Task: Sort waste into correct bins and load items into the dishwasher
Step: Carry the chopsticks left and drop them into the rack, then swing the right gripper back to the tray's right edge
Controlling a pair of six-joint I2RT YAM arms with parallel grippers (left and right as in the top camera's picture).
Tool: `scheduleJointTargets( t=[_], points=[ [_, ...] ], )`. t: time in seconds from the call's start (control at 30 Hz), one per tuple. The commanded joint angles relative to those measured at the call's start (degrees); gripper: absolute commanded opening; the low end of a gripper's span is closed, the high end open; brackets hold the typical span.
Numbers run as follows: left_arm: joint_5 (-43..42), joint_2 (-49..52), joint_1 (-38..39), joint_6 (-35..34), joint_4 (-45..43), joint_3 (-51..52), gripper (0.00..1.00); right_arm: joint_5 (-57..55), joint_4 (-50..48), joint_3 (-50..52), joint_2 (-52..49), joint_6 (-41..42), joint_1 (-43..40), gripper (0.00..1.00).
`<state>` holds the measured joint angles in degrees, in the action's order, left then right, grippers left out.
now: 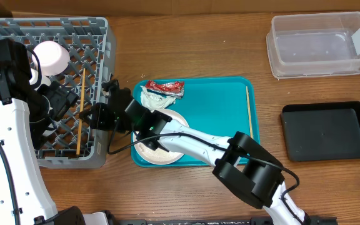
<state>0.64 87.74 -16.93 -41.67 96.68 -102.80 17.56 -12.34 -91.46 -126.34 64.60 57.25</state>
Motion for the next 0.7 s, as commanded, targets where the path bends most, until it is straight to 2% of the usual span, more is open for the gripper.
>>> scheduleJointTargets(
  t=[0.0, 0.13, 0.27, 0.43, 0.67],
  points=[
    [-0.1, -0.1, -0.2, -0.8, 0.1, -1.1, 1.00, -1.0, -0.7, -0.9, -1.7, -0.5, 0.2, 0.13],
    [-0.1, -0.1, -0.2, -0.8, 0.1, -1.1, 1.00, -0.7, -0.9, -0.9, -1.7, -1.9, -0.2, 0.47],
    [-0.1, -0.1, -0.2, -0.8, 0.1, -1.1, 1.00, 0.5, -0.2, -0.9, -1.3, -5.2, -0.5, 0.61],
    [-0.1, -0.1, -0.2, -0.8, 0.1, -1.1, 1.00, -3.6, 10.3, -0.9, 2.9, -6.7, -2.3, 0.68],
    [-0.1, -0.1, -0.2, -0.8, 0.1, -1.1, 1.00, -9.7, 31.4, -0.9, 16.7, -17.3, -8.7, 0.69]
  ],
)
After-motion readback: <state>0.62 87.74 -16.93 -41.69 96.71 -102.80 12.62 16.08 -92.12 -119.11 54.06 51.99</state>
